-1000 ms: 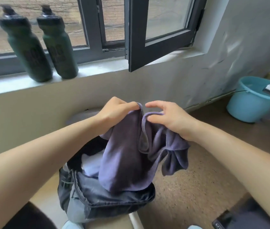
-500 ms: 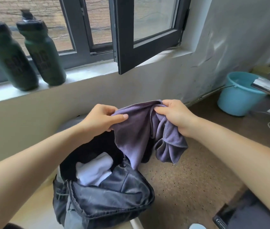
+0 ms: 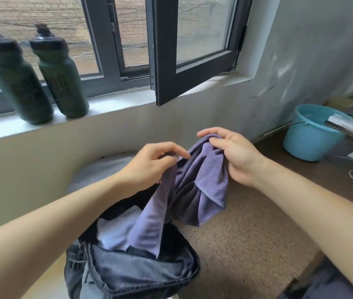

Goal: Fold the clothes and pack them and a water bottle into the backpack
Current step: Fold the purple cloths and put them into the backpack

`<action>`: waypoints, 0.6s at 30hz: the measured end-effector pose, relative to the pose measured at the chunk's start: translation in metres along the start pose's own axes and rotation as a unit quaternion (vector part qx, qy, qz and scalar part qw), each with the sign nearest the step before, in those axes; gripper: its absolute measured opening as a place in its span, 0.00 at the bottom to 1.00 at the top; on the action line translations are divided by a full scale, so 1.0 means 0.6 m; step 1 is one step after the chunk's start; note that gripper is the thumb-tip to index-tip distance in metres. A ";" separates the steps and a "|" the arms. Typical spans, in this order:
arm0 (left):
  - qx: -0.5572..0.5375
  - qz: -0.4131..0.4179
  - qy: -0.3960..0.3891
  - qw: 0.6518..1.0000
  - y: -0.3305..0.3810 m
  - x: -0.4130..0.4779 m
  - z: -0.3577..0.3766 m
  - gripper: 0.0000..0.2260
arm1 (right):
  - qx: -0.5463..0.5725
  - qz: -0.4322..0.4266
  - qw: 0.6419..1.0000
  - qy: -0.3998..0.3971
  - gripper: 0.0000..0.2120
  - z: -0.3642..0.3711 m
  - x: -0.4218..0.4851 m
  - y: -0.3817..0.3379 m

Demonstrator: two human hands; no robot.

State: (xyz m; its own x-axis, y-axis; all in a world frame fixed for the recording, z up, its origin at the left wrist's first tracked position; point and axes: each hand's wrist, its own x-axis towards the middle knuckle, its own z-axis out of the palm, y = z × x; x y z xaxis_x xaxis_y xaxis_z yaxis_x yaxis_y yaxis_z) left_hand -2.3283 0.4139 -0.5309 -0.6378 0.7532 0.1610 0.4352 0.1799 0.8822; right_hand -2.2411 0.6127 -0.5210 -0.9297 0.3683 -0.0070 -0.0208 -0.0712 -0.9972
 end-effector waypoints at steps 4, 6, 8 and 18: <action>-0.023 -0.045 -0.095 0.994 0.005 -0.006 0.024 0.08 | 0.002 -0.001 1.000 -0.030 0.16 0.010 -0.011 -0.004; -0.057 -0.054 -0.122 0.989 0.005 -0.007 0.029 0.05 | 0.000 0.002 1.000 -0.028 0.16 0.011 -0.012 -0.004; -0.077 -0.059 -0.146 0.985 0.004 -0.008 0.030 0.06 | -0.001 -0.001 1.000 -0.023 0.15 0.011 -0.012 -0.005; -0.042 -0.078 -0.192 0.977 0.001 -0.011 0.024 0.17 | -0.135 -0.049 0.984 0.102 0.18 -0.004 0.004 0.007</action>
State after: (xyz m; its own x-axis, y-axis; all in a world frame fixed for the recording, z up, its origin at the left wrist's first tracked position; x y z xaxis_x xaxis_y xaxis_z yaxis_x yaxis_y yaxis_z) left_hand -2.3150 0.4183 -0.5378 -0.3998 0.9055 -0.1424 0.2882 0.2717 0.9182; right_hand -2.2423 0.6152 -0.5253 -0.8340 0.5422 0.1023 0.0180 0.2121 -0.9771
